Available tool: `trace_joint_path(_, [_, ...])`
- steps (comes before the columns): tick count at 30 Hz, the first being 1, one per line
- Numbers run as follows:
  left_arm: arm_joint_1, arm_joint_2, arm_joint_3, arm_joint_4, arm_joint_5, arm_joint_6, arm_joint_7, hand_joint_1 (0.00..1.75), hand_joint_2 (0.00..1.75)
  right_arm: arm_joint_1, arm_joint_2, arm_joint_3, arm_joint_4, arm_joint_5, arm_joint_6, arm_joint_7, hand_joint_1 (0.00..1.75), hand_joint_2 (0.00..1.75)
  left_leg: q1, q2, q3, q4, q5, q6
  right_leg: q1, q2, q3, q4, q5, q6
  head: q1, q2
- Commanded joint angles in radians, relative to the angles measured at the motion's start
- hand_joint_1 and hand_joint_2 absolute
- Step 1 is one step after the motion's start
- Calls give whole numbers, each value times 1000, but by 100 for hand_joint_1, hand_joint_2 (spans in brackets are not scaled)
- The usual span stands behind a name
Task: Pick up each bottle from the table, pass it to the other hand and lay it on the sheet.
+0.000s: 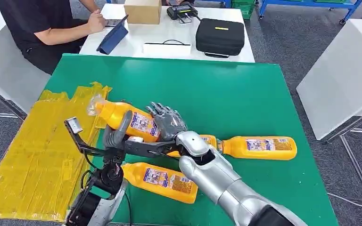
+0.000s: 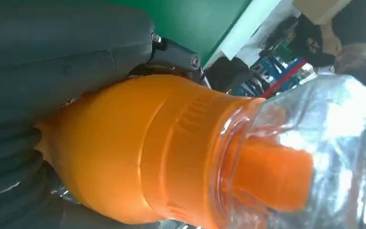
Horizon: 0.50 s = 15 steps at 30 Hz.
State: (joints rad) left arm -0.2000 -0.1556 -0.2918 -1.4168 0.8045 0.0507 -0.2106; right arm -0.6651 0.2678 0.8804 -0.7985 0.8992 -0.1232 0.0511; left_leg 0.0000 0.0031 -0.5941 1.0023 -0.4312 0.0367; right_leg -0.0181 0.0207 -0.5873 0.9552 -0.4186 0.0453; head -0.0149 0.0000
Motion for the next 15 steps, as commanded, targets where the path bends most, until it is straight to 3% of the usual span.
trace_joint_path(1, [-30, 49, -35, -138, -120, -18, -90, 175, 175, 122, -107, -139, -149, 81, -52, -1, 0, 0, 1, -6, 2, 1, 0, -2, 1, -8, 4, 1, -2, -3, 0, 0])
trace_joint_path(4, [35, 78, 79, -294, -275, 55, -144, 175, 175, 228, -178, -263, -345, 135, -87, -16, 0, 0, 1, -4, 0, 0, 0, -2, 1, -5, 2, -1, -1, -2, 0, 0])
trace_joint_path(7, [68, 80, 179, -349, -350, 54, -139, 175, 175, 307, -211, -346, -502, 162, -35, -40, 0, 0, 2, -4, 1, -1, -1, -2, 2, -5, 3, -1, -1, -2, 0, 0])
trace_joint_path(15, [62, 65, 171, -328, -360, 48, -144, 175, 175, 305, -194, -348, -492, 170, -26, -40, 0, 0, 0, -7, -2, 0, 0, -2, 0, -7, 0, 0, -1, -2, 1, 0])
